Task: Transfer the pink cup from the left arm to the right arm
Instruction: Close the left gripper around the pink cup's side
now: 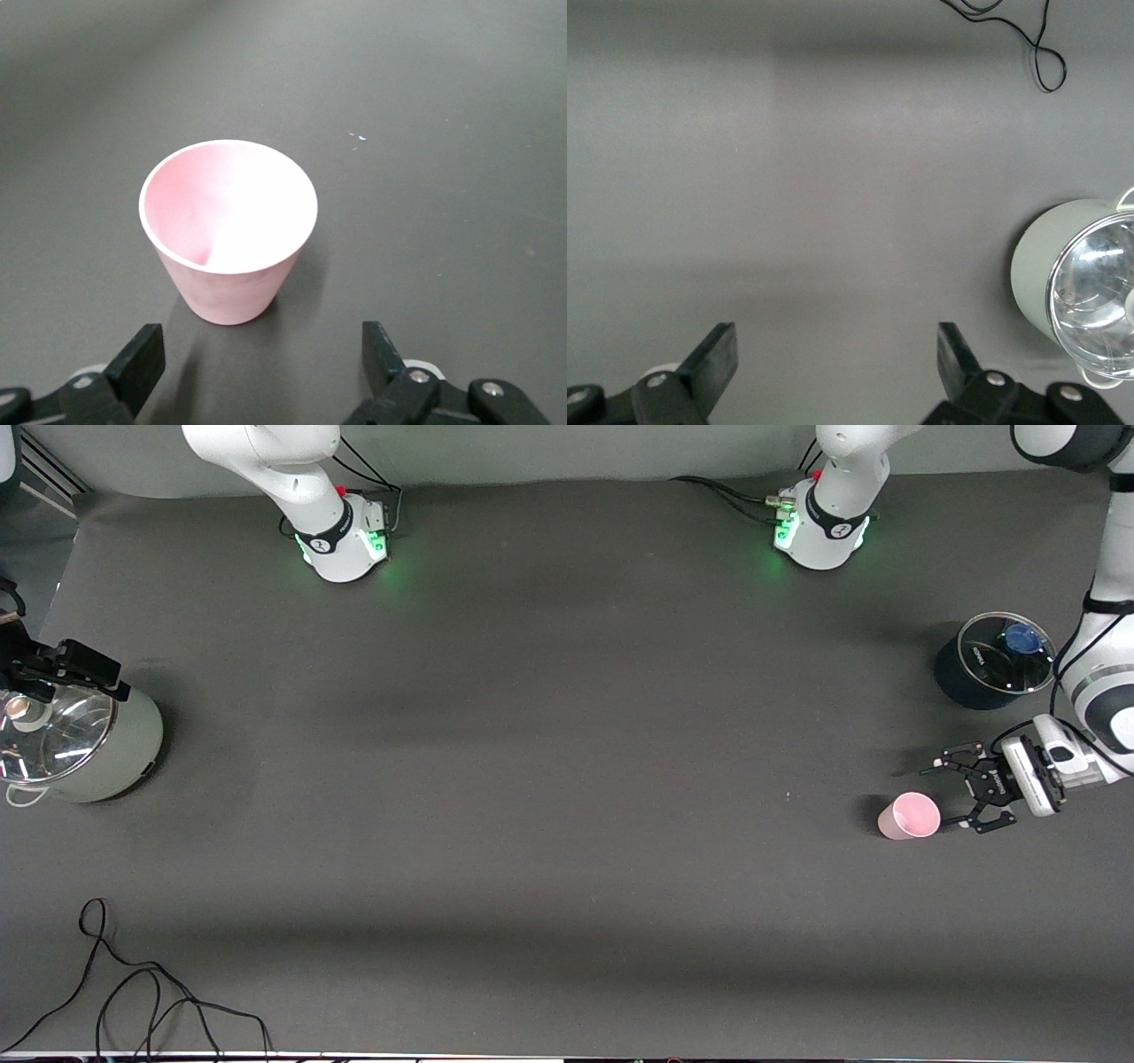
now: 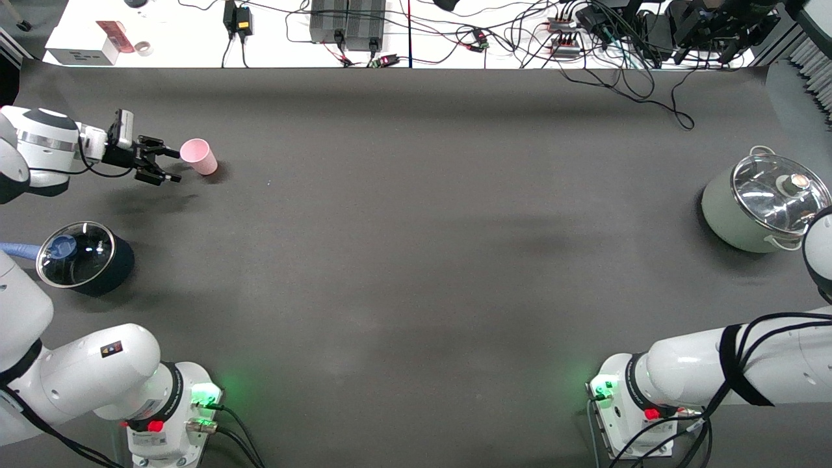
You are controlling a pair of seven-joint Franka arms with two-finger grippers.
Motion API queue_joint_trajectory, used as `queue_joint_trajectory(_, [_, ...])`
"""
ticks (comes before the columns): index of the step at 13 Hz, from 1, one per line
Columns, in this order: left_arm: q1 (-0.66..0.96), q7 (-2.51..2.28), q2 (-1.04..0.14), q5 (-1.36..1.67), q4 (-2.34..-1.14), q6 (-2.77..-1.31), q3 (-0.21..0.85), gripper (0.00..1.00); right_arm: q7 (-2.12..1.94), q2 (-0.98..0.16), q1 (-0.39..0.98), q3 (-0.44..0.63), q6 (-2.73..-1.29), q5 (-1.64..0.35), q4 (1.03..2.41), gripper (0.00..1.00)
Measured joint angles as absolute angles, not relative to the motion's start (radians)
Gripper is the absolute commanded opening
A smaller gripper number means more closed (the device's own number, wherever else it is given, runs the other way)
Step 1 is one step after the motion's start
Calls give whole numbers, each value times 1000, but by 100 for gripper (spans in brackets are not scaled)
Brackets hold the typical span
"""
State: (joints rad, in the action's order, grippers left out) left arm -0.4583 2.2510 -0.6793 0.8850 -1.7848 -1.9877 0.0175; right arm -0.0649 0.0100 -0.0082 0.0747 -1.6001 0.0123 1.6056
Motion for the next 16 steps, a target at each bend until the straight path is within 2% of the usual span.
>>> queue_joint_trajectory(7, [-459,2341,-764,981,-1738,-1970,51,99,-65,10,-12,76,-1577,12,1589,100])
queue_joint_trajectory(8, [-459,2342,-767,988,-1738,-1967,55,95,-65,10,-12,76,-1570,12,1584,100])
queue_joint_trajectory(9, [-459,2342,-771,994,-1737,-1964,60,58,-65,10,-11,76,-1568,12,1582,100])
queue_joint_trajectory(11, [-460,2356,-788,1002,-1719,-1963,77,0,-65,10,-10,75,-1568,12,1582,100])
queue_joint_trajectory(16, [-458,2402,-829,1041,-1669,-1960,119,0,-65,2,-10,75,-1567,12,1583,100])
